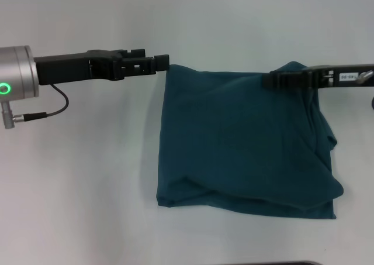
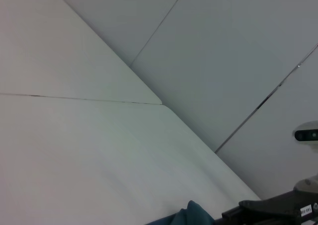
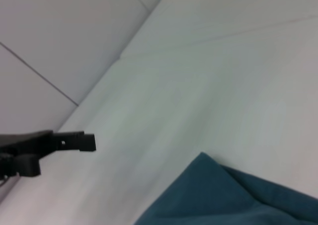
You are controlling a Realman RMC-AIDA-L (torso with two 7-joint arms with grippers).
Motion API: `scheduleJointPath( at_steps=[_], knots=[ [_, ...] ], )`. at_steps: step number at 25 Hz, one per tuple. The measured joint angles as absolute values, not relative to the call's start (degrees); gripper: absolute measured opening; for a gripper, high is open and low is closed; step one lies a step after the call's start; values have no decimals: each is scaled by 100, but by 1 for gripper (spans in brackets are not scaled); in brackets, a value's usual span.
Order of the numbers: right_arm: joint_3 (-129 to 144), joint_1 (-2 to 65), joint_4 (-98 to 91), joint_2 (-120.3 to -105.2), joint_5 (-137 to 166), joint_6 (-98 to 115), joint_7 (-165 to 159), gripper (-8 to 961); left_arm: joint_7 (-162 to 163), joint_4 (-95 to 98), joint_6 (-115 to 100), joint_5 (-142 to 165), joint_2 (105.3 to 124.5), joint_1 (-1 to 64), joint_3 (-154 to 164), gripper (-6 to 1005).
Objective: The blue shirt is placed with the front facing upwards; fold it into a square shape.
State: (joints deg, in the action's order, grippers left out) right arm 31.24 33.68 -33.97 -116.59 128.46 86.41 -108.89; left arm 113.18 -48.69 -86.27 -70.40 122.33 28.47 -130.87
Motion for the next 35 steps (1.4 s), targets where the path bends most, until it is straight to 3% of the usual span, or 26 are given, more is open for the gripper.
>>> scheduleJointPath(
  at_steps=[8, 13, 19, 35],
  knots=[
    [3671, 3342, -3153, -11645, 12867, 8106, -10925, 421, 11292, -4802, -8568, -7040, 12234, 2859, -13080, 932],
    [3766, 3246, -3104, -11567, 12992, 8086, -10996, 184, 11241, -4797, -8568, -7040, 12234, 2862, -13077, 932],
    [3715, 3174, -3262, -11561, 12925, 8267, -10876, 19, 11238, -4790, -8572, -7041, 12234, 2859, -13071, 932],
    [3710, 2999, -3571, -11578, 12693, 9343, -10085, 18, 11236, -4790, -8560, -7093, 12254, 2805, -13087, 933]
  ],
)
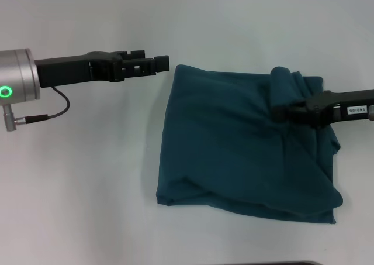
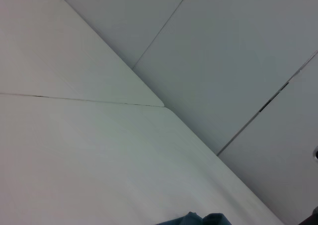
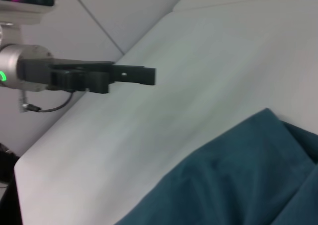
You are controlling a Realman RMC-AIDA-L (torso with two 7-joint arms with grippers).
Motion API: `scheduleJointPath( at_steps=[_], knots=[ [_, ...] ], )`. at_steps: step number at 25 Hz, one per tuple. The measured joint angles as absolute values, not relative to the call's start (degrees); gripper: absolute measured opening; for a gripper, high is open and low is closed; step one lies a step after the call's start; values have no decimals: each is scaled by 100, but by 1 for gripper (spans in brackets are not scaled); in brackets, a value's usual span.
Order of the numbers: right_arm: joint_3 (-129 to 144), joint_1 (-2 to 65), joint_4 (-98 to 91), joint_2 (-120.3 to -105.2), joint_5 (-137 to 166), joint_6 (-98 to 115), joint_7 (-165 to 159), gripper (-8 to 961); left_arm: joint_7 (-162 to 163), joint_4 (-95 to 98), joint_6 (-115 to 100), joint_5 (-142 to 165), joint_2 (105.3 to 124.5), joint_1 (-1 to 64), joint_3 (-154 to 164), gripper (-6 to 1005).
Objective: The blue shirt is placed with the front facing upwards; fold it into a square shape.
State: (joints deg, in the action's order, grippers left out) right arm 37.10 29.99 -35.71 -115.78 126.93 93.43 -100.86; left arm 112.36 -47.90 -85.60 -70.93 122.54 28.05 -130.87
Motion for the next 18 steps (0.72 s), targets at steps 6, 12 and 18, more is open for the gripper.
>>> scheduleJointPath(
  at_steps=[6, 12, 18],
  knots=[
    [3644, 2946, -3576, -11557, 12678, 9296, -10114, 19, 11232, -4790, -8559, -7093, 12269, 2828, -13087, 933],
    [3514, 2970, -3578, -11557, 12671, 9103, -10119, 20, 11232, -4790, -8558, -7094, 12269, 2845, -13087, 933],
    [3497, 3007, -3577, -11582, 12687, 8651, -10275, 21, 11232, -4790, -8553, -7082, 12269, 2848, -13087, 933]
  ],
)
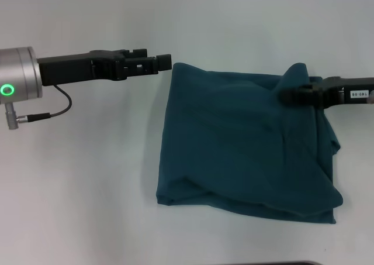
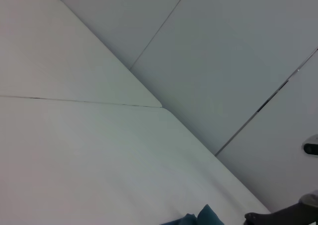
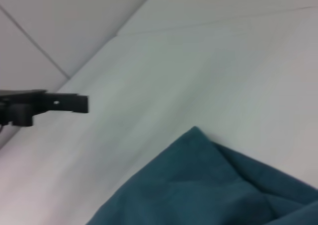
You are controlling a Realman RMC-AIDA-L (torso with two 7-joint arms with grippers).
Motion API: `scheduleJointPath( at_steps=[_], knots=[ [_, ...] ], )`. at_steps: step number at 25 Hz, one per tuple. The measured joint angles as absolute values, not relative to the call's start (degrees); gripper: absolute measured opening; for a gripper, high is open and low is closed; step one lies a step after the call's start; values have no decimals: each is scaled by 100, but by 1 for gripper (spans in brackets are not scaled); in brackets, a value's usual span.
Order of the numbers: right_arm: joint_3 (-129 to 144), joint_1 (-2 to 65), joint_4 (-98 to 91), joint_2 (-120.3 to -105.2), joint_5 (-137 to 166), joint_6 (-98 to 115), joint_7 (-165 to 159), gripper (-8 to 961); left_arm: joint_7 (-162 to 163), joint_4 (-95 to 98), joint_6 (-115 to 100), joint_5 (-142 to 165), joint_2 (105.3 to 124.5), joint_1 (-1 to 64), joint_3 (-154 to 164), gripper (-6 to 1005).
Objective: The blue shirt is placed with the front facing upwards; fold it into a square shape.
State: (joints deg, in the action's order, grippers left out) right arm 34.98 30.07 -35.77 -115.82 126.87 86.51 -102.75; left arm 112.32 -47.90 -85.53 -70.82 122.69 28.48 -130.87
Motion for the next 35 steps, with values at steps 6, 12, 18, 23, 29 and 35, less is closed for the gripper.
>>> scheduleJointPath(
  at_steps=[6, 12, 18, 23, 29, 35],
  knots=[
    [3495, 3013, -3549, -11582, 12691, 8559, -10320, 27, 11231, -4790, -8547, -7064, 12269, 2829, -13087, 933],
    [3389, 2987, -3625, -11549, 12568, 8808, -10365, 114, 11228, -4790, -8536, -7058, 12269, 2814, -13087, 933],
    [3376, 2967, -3623, -11524, 12526, 8943, -10363, 316, 11191, -4790, -8533, -7057, 12288, 2812, -13087, 933],
    [3443, 3026, -3599, -11552, 12542, 9206, -10359, 495, 11183, -4790, -8533, -7070, 12295, 2805, -13087, 933],
    [3471, 3029, -3578, -11580, 12557, 9182, -10361, 426, 11174, -4790, -8533, -7059, 12296, 2816, -13087, 933],
    [3481, 2995, -3570, -11599, 12661, 8832, -10385, 264, 11160, -4790, -8530, -7080, 12296, 2818, -13087, 933]
  ],
)
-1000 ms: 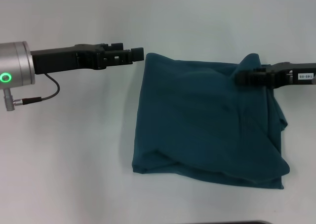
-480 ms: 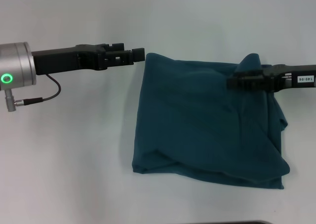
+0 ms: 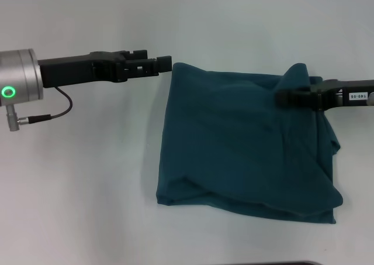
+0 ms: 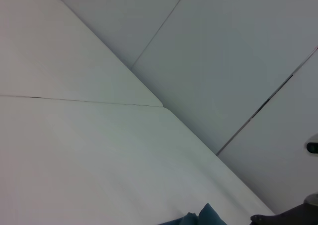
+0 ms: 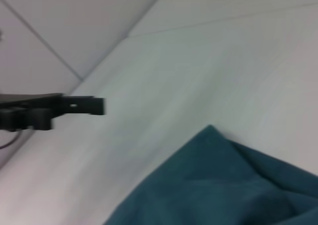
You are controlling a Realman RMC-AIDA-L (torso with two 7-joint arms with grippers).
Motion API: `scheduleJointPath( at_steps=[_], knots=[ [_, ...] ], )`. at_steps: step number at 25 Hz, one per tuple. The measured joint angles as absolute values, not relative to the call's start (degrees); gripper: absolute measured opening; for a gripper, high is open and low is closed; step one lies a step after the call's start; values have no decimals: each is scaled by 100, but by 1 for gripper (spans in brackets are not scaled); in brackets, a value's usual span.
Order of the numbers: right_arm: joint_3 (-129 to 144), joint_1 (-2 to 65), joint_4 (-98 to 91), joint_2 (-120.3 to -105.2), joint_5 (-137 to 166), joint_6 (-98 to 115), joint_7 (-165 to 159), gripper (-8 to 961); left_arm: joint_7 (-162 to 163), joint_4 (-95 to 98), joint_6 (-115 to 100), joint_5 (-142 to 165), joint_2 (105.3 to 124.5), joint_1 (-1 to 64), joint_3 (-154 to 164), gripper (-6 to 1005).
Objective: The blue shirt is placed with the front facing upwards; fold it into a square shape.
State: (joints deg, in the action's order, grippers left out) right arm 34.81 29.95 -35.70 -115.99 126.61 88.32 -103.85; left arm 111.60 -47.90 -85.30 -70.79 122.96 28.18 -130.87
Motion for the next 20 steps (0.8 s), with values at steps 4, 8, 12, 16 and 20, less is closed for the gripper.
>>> scheduleJointPath(
  at_steps=[4, 8, 12, 16, 20],
  knots=[
    [3481, 2990, -3568, -11640, 12741, 8564, -10412, 171, 11140, -4790, -8528, -7082, 12296, 2807, -13087, 933],
    [3481, 3046, -3568, -11676, 12877, 8366, -10420, 115, 11102, -4790, -8532, -7085, 12295, 2796, -13087, 932],
    [3480, 3077, -3569, -11702, 13008, 8145, -10530, 109, 11101, -4790, -8546, -7083, 12288, 2783, -13087, 932],
    [3435, 3078, -3619, -11707, 13045, 8024, -10597, 107, 11095, -4790, -8553, -7083, 12280, 2750, -13086, 931],
    [3399, 3069, -3647, -11689, 12926, 8019, -10582, 105, 11090, -4790, -8533, -7079, 12278, 2727, -13087, 931]
  ],
)
